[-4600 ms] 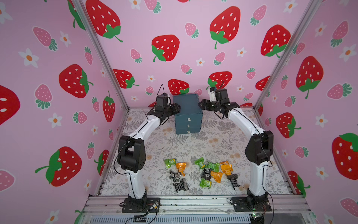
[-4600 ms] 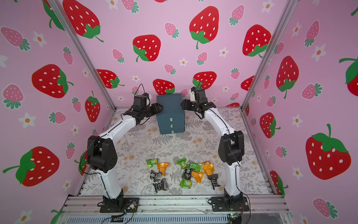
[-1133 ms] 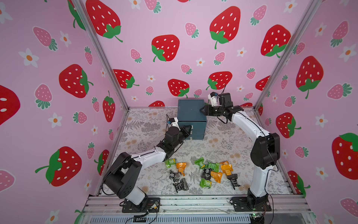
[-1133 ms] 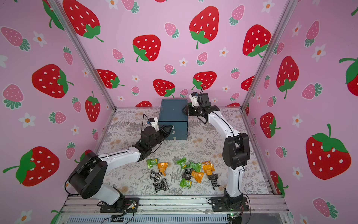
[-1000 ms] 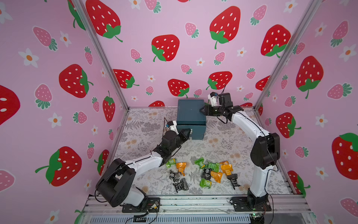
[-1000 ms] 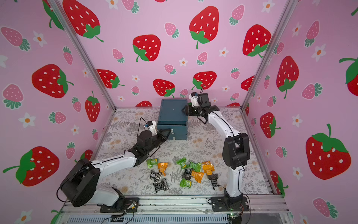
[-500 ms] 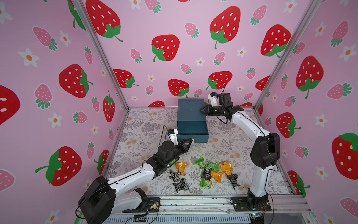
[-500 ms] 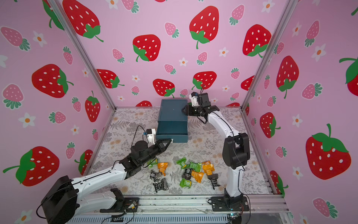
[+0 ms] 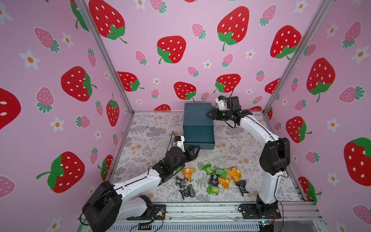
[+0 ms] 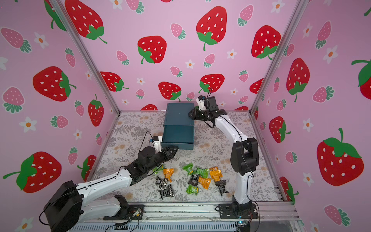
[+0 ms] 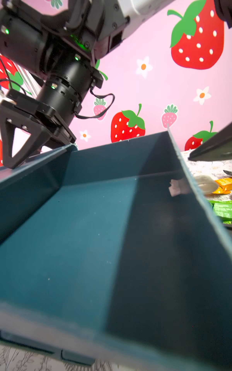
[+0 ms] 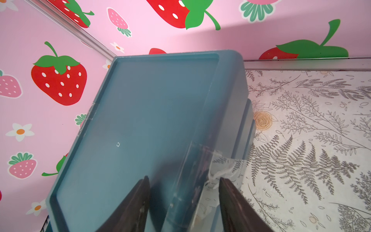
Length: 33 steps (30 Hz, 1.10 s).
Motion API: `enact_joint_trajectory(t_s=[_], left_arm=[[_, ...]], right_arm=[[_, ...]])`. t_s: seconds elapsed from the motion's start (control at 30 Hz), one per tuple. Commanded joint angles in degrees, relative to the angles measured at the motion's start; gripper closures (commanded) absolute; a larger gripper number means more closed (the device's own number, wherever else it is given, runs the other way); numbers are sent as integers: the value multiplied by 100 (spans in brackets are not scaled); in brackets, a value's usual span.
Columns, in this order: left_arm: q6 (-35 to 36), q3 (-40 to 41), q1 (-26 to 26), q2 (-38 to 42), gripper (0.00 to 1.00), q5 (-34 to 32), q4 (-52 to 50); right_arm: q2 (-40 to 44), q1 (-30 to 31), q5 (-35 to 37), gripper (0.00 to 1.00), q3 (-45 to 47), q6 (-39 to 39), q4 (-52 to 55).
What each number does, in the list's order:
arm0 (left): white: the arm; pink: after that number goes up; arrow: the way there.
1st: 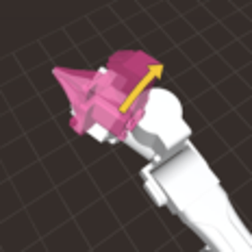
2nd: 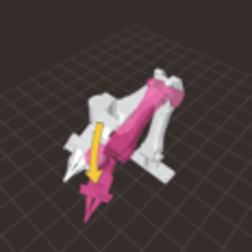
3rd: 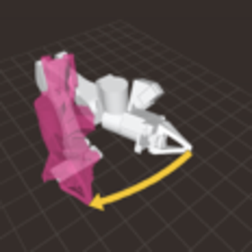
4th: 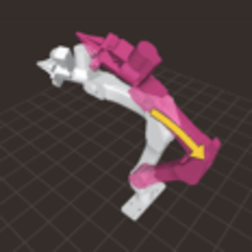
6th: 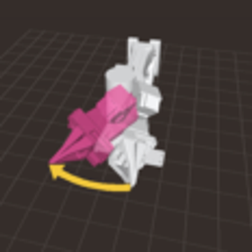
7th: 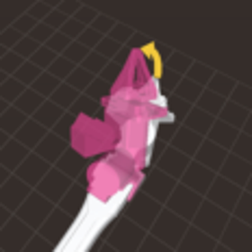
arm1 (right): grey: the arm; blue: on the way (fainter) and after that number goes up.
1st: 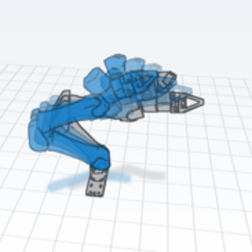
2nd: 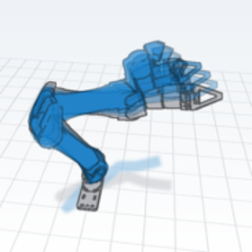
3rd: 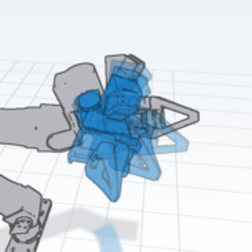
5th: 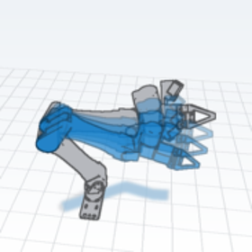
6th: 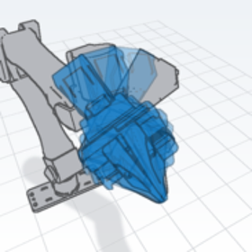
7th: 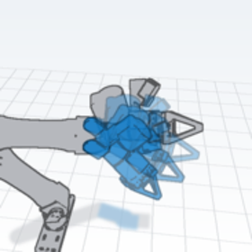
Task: Place the cookies into the drawer by color
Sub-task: Open the drawer in the storage box, then pick up the cookie at the center of the board.
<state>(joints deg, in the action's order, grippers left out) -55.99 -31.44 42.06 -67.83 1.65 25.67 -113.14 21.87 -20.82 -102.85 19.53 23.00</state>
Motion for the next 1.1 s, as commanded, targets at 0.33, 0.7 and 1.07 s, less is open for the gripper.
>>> enact_joint_trajectory(t_s=[0.33,0.7,1.07], left_arm=[[591,-224,-44,540,0,12,-925],[905,-381,-47,1301,0,168,-2258],[1668,-169,44,2481,2,912,-4174]], right_arm=[[27,108,-107,28,-536,50,1150],[1309,107,136,23,365,253,943],[4437,333,1810,26,3458,821,1581]])
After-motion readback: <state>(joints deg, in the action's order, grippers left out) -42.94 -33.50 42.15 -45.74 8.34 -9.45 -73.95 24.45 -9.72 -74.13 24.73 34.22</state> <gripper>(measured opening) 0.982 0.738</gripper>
